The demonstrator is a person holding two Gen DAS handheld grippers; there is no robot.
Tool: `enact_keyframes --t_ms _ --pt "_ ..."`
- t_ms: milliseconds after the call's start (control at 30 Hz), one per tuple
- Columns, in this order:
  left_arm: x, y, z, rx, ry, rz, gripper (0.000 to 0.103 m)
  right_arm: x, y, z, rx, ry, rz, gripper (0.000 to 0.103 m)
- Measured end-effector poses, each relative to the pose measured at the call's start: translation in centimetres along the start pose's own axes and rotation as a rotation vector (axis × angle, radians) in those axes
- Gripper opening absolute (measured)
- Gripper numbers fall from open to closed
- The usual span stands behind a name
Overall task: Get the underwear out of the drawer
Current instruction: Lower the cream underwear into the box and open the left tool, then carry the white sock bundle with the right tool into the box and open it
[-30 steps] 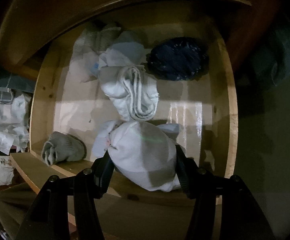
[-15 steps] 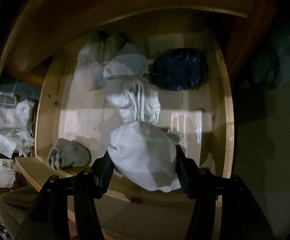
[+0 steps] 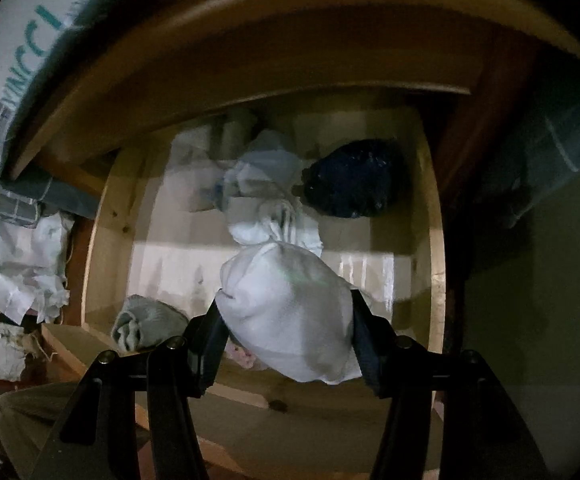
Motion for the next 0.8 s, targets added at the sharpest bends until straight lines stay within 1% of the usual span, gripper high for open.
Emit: enact_keyframes --t_ms 100,167,267,400,533,600,667,733,800 --pt "-1.7 -4.1 -0.2 -0.012 0.028 0.051 0.051 1.0 0.5 1.0 0.025 0.003 -0.015 0.054" --pt "-3.0 -6.3 -0.5 -0.024 0.047 0.084 0.051 2.1 1.0 1.8 0.035 0.009 -0.025 0.054" --pt "-4.7 -8.8 -1.0 -0.003 0.049 0.114 0.051 3.8 1.6 3.0 0.052 0.007 -0.031 0.054" --pt "-6.9 -11.0 -1.4 0.069 0.057 0.147 0.051 6.4 2.1 4.9 0.09 0.014 -0.038 0.053" --pt "-9.0 -13.3 -1.1 0.143 0.068 0.199 0.051 10.2 3.0 7.4 0.153 0.008 -0.057 0.053" --pt "-9.5 -14.0 -1.0 0.149 0.071 0.208 0.051 12.3 3.8 8.7 0.183 0.007 -0.076 0.053" --pt "-10.0 -14.9 -1.1 0.131 0.088 0.222 0.051 14.5 4.9 10.2 0.207 0.009 -0.101 0.054" --pt "-10.2 -15.2 -1.1 0.141 0.072 0.242 0.051 16.6 6.4 11.7 0.233 0.012 -0.129 0.053" --pt "-10.2 -15.0 -0.9 0.151 0.07 0.232 0.051 18.4 8.2 13.2 0.255 0.011 -0.163 0.054"
Point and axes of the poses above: each gripper's, at about its wrist camera, not at the fingertips, and x roughly against the way its jaws point, z to its left, y to its top, the point moved 9 cm from there along -x, roughly the way its jaws point, and after that the axes turned 15 degrees about y, right-handed, at the moved point
